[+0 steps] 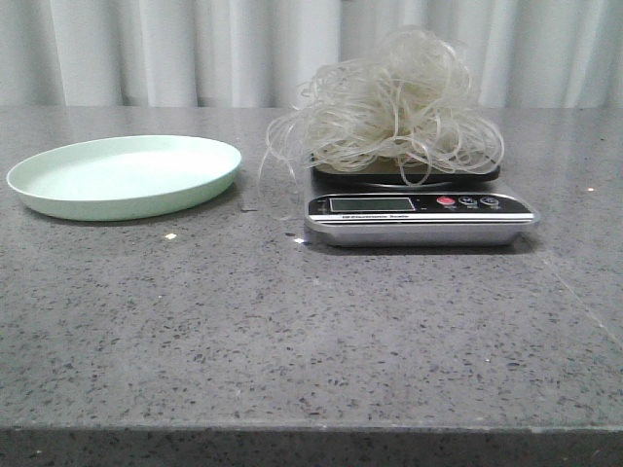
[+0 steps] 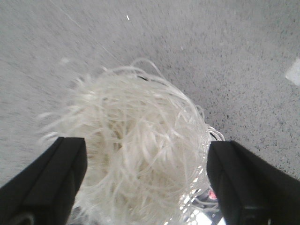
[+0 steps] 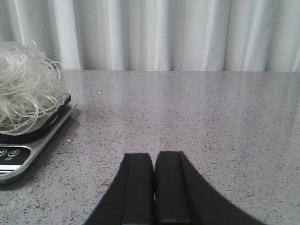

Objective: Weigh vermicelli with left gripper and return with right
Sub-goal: 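Withdraw the left gripper while the vermicelli rests on the scale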

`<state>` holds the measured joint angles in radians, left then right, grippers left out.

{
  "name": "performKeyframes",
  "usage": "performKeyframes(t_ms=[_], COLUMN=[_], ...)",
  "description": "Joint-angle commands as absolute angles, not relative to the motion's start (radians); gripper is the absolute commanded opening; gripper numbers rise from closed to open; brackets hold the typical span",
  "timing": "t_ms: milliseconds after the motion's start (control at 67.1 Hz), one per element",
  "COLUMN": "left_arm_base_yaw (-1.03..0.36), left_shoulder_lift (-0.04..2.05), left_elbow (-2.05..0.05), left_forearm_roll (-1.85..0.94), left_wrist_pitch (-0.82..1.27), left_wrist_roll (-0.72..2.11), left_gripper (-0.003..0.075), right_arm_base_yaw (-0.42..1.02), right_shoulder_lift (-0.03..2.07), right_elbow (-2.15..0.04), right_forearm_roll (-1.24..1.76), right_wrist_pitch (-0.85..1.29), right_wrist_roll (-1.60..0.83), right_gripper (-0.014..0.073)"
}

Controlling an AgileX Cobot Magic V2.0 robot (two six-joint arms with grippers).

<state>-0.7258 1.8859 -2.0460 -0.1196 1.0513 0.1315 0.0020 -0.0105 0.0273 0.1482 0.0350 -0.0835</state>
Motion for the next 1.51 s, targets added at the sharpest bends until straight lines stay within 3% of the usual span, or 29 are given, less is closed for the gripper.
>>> performKeyframes(t_ms=[0,373,790,1058,1282,1491], left_arm_base_yaw=[-0.733,-0.625,-0.353,-0.239,-0.223,-0.223], left_shoulder_lift=[1.769,1.531,1.023,0.644,0.366,0.178], left_elbow=[-2.082,-1.983,-1.361,-0.968,-0.717,-0.550], left_forearm_roll=[-0.062,0.080,0.065,0.089,0.089,0.089], left_wrist_pitch=[1.022,1.045,0.714,0.567,0.531,0.477], left_wrist_roll=[0.089,0.018,-0.005,-0.005,-0.005,-0.060], left_gripper=[0.0578,0.0486,0.0462,0.0275,0.0144,0.0136], right_arm_base_yaw=[-0.004,-0.004,-0.004,-0.004,-0.004,-0.004], right_shoulder_lift=[-0.021,-0.021,-0.021,-0.021,-0.021,-0.021], right_elbow=[0.020,0.020,0.020,0.020,0.020,0.020], right_forearm_roll=[0.152,0.152,0.152,0.152,0.152,0.152], right_wrist_pitch=[-0.040,-0.040,-0.041,-0.041,-0.042,-0.041], right_wrist_roll=[-0.088,-0.088,-0.088,-0.088,-0.088,-0.088], right_gripper=[0.0151,0.0151,0.0151,0.0151,0.0151,0.0151])
